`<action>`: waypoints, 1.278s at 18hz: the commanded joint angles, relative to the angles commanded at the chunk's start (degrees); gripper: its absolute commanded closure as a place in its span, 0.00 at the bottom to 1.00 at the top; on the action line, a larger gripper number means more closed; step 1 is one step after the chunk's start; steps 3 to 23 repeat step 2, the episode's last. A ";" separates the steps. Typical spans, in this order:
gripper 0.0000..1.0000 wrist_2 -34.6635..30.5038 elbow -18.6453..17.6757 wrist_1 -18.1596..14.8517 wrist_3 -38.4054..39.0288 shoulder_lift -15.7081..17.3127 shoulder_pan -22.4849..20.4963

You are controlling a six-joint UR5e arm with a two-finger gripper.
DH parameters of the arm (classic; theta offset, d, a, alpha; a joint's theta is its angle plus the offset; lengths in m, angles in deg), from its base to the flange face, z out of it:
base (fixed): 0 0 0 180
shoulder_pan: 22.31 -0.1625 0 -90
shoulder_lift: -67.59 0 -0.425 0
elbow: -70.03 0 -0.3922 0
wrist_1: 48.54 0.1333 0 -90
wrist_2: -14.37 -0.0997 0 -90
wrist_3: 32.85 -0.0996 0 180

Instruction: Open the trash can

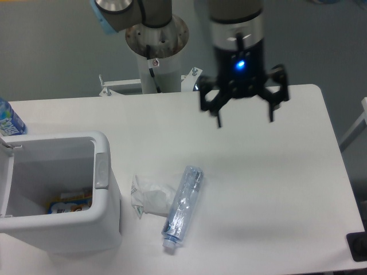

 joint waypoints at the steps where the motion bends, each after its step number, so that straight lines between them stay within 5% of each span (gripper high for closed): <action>1: 0.00 0.00 -0.17 0.00 -2.12 0.00 -0.62; 23: 0.00 0.00 -0.26 0.09 -3.36 0.00 -1.15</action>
